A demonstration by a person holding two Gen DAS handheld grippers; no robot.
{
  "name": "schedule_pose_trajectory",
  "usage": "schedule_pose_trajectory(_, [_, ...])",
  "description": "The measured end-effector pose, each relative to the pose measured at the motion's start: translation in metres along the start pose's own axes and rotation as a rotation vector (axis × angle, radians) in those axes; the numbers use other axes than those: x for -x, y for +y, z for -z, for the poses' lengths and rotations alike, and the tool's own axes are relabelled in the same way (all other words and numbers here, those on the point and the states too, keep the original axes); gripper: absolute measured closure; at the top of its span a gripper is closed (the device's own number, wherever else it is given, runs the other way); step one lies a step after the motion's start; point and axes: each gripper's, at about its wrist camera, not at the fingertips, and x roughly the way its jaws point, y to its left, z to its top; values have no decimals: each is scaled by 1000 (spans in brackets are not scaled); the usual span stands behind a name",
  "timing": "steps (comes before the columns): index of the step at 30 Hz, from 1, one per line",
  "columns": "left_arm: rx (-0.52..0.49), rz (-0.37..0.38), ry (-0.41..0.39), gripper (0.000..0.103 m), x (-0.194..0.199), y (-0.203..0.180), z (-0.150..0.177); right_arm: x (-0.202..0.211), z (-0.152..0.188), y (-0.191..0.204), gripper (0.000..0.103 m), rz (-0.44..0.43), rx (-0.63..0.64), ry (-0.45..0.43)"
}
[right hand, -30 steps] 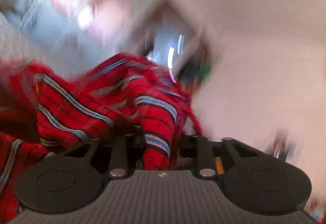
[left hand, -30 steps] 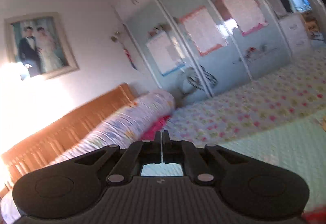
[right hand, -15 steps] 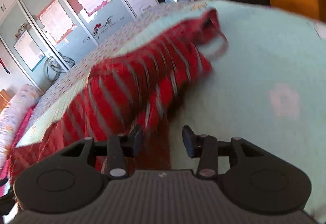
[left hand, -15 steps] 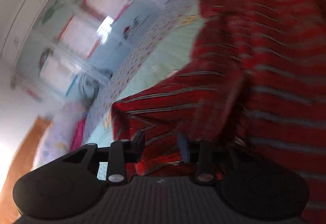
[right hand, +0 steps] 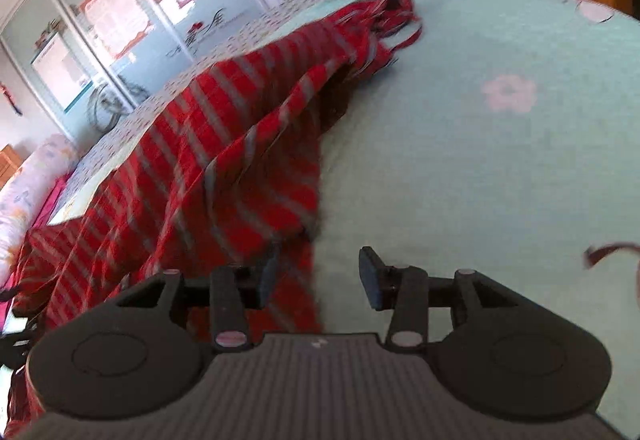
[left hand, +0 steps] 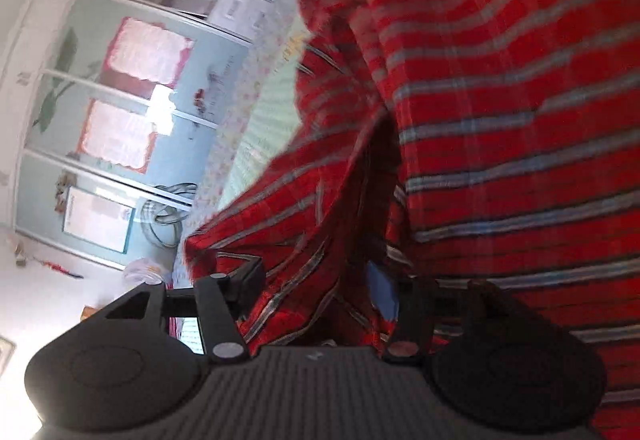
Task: Fold clothes
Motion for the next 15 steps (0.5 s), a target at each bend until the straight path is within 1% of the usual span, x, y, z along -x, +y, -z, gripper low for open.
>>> schedule_pose_trajectory(1, [-3,-17,9,43,-6,1,-1,0,2,4,57,-11,6,5])
schedule_pose_trajectory(3, [-3,-22,20,43,-17,6,-1,0,7,9,57,-31,20,12])
schedule_pose_trajectory(7, [-1,-32,42,42,-40,16,-3,-1,14,13,57,-38,29,15])
schedule_pose_trajectory(10, [43,-36,74,40,-56,26,-3,-1,16,13,57,-38,19,15])
schedule_pose_trajectory(12, [53,-44,85,37,-66,29,-2,-3,16,13,56,-37,20,14])
schedule_pose_trajectory(15, [23,-40,55,37,-73,23,-11,-4,18,14,56,-35,32,12])
